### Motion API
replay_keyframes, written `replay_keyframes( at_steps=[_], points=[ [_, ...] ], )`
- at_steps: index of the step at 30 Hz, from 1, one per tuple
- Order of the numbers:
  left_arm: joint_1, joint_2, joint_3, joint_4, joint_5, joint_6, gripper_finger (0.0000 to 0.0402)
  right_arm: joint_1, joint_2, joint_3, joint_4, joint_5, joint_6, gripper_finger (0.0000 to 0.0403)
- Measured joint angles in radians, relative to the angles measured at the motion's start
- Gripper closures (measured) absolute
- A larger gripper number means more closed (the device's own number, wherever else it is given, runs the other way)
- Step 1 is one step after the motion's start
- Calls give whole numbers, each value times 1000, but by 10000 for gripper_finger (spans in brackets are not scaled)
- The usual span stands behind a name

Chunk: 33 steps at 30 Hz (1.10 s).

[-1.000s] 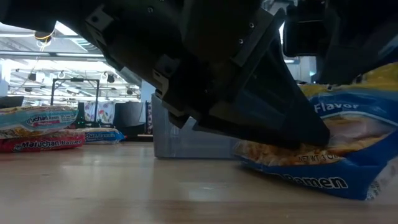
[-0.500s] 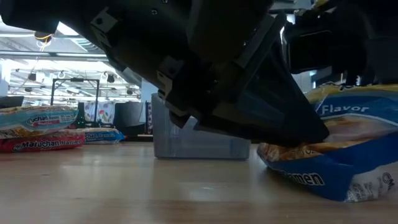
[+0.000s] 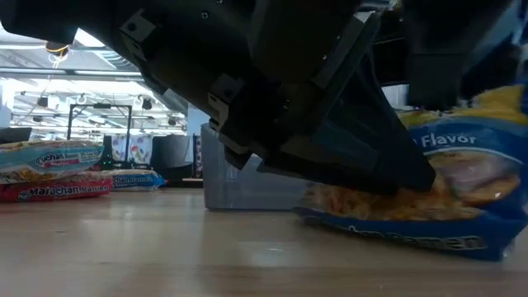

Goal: Sort Maruchan noodles
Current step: Put the blue noodle pack into the transparent bin

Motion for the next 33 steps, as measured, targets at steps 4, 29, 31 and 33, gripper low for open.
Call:
replay_keyframes(
  at_steps=[4, 29, 31, 33],
  points=[
    [4, 0, 0, 3, -5, 0, 294, 0, 6, 0, 4, 82, -9, 127],
    [-65, -119, -1, -150, 7, 33, 294, 15, -27, 0, -43, 63, -289, 359],
    [-88, -168, 0, -256, 16, 26, 294, 14, -44, 0, -44, 46, -320, 360],
    [-108, -213, 0, -365, 22, 4, 294, 14, -67, 2, -47, 32, -361, 358]
  ],
)
